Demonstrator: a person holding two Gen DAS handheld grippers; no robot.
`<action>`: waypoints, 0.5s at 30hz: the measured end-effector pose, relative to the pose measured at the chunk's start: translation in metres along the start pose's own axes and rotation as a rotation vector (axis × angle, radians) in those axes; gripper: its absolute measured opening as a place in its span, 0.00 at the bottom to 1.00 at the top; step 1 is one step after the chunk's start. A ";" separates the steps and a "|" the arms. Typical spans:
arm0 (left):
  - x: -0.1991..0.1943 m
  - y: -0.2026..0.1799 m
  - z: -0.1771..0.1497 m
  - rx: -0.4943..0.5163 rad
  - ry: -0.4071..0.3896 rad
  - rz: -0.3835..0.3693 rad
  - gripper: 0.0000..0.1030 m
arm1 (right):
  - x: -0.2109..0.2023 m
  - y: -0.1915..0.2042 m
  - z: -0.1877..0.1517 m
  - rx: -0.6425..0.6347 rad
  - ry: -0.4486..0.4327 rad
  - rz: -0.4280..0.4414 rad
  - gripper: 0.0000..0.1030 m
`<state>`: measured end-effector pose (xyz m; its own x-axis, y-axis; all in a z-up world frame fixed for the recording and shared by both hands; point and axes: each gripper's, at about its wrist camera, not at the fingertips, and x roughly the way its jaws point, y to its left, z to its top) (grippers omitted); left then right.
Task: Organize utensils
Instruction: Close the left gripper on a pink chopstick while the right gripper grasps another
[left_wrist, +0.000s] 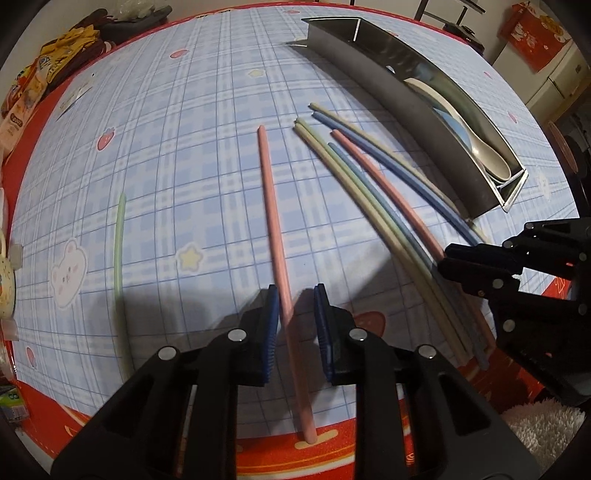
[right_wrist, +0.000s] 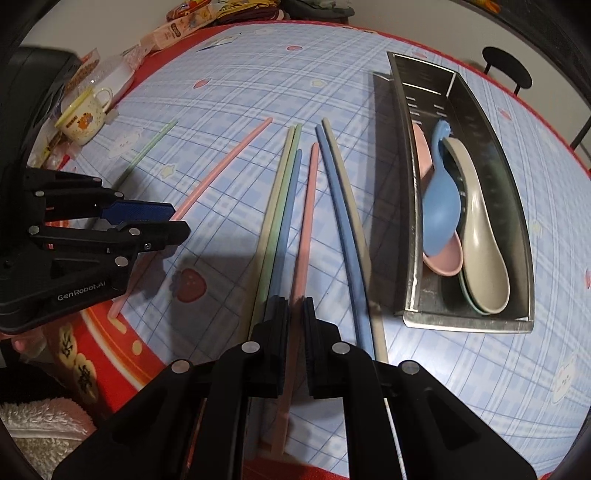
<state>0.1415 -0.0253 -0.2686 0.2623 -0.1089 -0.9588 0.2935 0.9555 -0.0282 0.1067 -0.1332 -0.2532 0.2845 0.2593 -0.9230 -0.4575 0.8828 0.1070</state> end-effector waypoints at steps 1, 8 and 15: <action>0.000 0.000 -0.001 -0.001 -0.003 -0.004 0.22 | 0.000 -0.001 -0.001 -0.001 -0.001 -0.001 0.09; -0.002 0.004 -0.014 -0.048 0.025 -0.099 0.10 | -0.006 -0.007 -0.012 0.049 0.009 0.053 0.07; 0.000 0.005 -0.018 -0.068 0.031 -0.117 0.12 | -0.008 -0.009 -0.020 0.048 -0.001 0.074 0.07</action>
<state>0.1265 -0.0159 -0.2737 0.2014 -0.2135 -0.9560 0.2577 0.9531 -0.1586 0.0920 -0.1511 -0.2541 0.2523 0.3253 -0.9114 -0.4361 0.8790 0.1930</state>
